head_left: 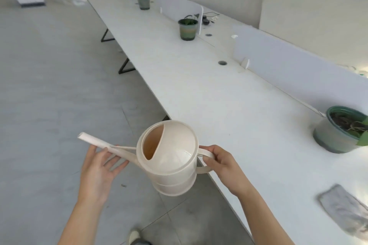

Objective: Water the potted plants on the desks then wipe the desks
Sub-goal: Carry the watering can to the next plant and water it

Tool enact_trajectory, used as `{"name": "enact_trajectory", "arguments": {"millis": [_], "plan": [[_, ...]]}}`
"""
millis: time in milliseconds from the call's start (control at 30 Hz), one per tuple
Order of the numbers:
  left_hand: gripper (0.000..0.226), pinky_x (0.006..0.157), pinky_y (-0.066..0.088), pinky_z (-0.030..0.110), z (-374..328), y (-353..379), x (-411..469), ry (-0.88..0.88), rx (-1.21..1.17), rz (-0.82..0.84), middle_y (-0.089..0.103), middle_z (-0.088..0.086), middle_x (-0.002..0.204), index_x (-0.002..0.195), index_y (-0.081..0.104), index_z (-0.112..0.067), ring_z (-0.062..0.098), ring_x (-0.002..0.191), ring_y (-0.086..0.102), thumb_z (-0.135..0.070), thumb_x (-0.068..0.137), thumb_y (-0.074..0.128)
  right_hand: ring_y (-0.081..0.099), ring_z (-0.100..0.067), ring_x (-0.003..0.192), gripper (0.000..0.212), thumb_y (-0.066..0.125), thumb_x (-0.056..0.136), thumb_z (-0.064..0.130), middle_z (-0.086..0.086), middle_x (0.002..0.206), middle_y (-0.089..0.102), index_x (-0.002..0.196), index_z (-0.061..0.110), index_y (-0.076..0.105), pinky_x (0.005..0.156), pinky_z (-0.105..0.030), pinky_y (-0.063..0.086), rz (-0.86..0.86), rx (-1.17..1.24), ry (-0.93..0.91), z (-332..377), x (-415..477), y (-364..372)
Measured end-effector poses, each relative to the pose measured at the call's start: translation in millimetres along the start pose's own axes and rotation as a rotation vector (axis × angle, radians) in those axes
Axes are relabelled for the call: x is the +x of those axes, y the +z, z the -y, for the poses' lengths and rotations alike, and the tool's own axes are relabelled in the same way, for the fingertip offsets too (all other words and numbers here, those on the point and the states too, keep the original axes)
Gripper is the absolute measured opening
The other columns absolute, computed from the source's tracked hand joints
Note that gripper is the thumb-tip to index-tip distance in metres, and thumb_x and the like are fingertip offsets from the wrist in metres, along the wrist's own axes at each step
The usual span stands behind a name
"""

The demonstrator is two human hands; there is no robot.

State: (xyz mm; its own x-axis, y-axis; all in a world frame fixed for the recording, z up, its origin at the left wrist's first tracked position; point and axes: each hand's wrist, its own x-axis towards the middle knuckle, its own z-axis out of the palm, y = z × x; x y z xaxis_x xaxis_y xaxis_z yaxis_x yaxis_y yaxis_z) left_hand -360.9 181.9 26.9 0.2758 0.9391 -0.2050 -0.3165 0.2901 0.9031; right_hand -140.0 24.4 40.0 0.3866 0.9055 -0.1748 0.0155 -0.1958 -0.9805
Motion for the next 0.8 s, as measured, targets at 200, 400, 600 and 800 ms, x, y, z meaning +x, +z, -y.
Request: {"name": "enact_trajectory", "arguments": {"millis": [200, 400, 600, 800], "plan": [[0.021, 0.067, 0.058, 0.034, -38.8, -64.2, 26.2, 0.045, -0.046, -0.125, 0.056, 0.012, 0.092, 0.084, 0.05, -0.02, 0.026, 0.084, 0.058, -0.007, 0.093, 0.037, 0.054, 0.012, 0.073, 0.023, 0.047, 0.09, 0.003, 0.01, 0.087, 0.061, 0.094, 0.02, 0.062, 0.069, -0.004, 0.04, 0.091, -0.116, -0.051, 22.6, 49.5, 71.2], [0.015, 0.069, 0.057, 0.034, -88.7, -124.9, 80.8, 0.054, -0.046, -0.135, 0.055, 0.012, 0.09, 0.1, 0.048, -0.016, 0.026, 0.083, 0.06, -0.006, 0.091, 0.042, 0.054, 0.007, 0.073, 0.018, 0.049, 0.09, 0.006, 0.012, 0.085, 0.063, 0.094, 0.017, 0.062, 0.066, -0.003, 0.039, 0.085, -0.139, -0.09, 32.5, 99.7, 150.7], [0.025, 0.077, 0.055, 0.039, -128.4, -174.9, 133.6, 0.032, -0.084, -0.133, 0.054, 0.012, 0.098, 0.112, 0.046, -0.019, 0.027, 0.092, 0.059, -0.006, 0.091, 0.042, 0.054, 0.008, 0.069, 0.021, 0.048, 0.089, 0.002, 0.024, 0.07, 0.066, 0.09, 0.018, 0.062, 0.065, -0.004, 0.04, 0.068, -0.121, -0.08, 47.8, 149.0, 216.5], [0.046, 0.08, 0.051, 0.042, -134.5, -199.9, 186.7, -0.01, -0.108, -0.138, 0.055, 0.01, 0.097, 0.138, 0.036, -0.012, 0.026, 0.093, 0.06, -0.008, 0.092, 0.042, 0.054, 0.008, 0.069, 0.021, 0.048, 0.089, 0.0, 0.021, 0.071, 0.067, 0.088, 0.016, 0.062, 0.063, -0.004, 0.039, 0.045, -0.139, -0.071, 53.5, 192.1, 249.1]]}}
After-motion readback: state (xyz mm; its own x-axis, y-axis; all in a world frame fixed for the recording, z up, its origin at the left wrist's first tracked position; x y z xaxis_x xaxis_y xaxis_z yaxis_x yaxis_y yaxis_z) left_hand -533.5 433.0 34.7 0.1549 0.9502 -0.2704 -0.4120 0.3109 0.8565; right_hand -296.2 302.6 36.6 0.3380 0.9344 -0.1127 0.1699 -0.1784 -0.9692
